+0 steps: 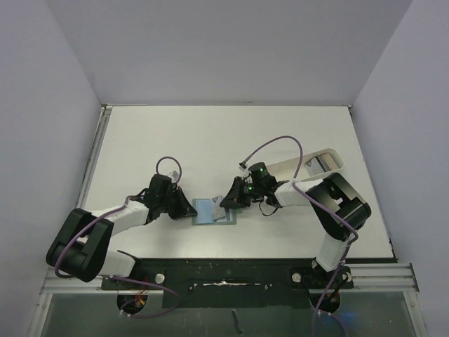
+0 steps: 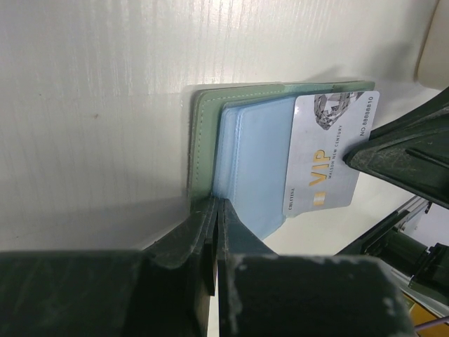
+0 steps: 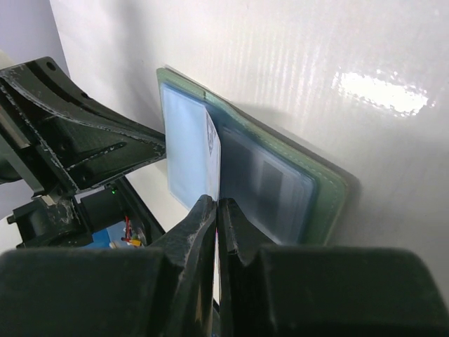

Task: Put the credit cards into the card holder
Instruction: Insert the credit card into the card holder.

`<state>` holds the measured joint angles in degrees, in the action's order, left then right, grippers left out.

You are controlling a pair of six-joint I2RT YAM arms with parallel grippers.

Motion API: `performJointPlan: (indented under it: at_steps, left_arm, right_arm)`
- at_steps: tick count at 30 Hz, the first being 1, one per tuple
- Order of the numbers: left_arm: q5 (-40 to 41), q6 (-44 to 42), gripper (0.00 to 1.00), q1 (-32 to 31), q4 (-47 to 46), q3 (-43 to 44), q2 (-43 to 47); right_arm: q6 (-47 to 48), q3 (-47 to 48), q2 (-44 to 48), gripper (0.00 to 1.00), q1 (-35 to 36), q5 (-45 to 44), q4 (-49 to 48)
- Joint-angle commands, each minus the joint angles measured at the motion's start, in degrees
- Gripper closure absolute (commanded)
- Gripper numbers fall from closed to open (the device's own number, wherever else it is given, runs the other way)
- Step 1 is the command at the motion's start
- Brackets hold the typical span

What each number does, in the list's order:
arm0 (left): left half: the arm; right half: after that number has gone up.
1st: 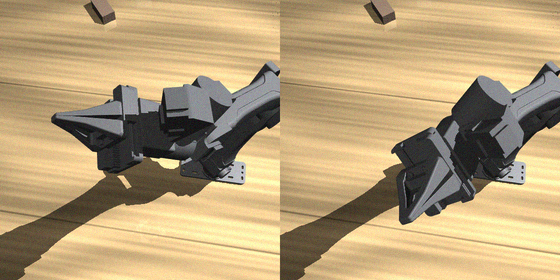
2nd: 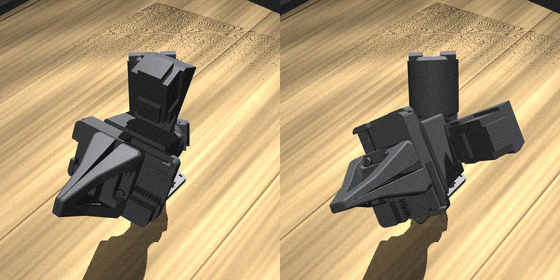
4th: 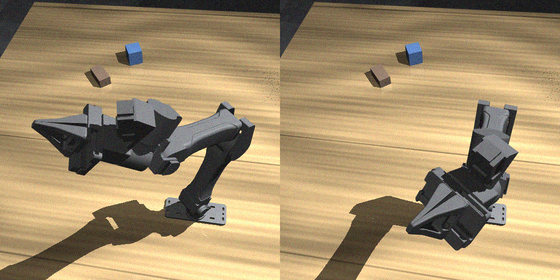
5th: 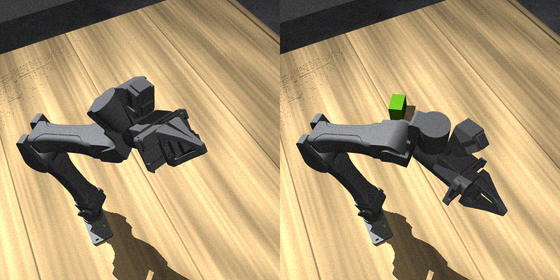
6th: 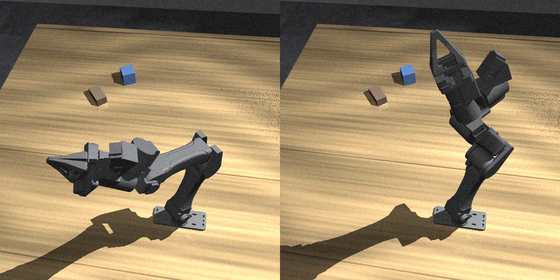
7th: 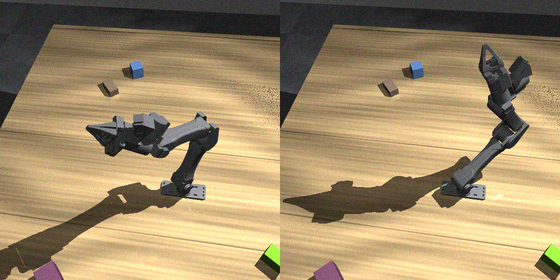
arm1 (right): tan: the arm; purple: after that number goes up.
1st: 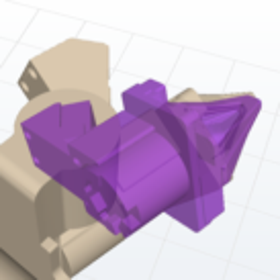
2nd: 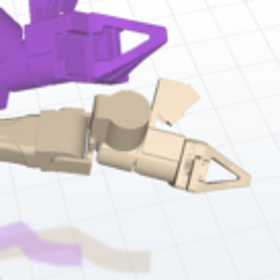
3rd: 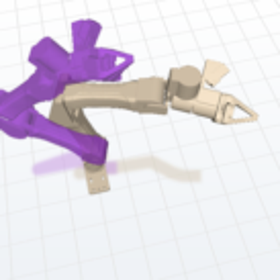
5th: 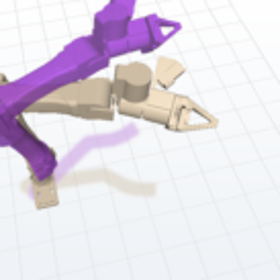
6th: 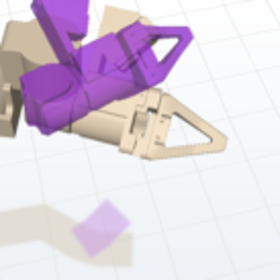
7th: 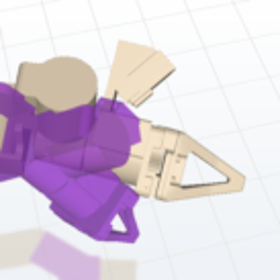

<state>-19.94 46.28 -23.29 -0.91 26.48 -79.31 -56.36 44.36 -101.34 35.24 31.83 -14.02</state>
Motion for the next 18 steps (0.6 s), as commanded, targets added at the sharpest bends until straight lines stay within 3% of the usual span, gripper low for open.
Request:
performJointPlan:
  at_steps: [1,18]
  left_arm:
    - [1.9,0.4,1.0,-0.8,2.4,-1.9,1.1]
    - [2.7,0.2,1.0,-1.1,3.0,-2.2,1.0]
  right_arm:
    - [0.3,-2.3,1.9,0.98,0.0,-0.8,-1.5]
    - [0.6,-4.5,2.9,0.99,-2.2,0.8,-2.4]
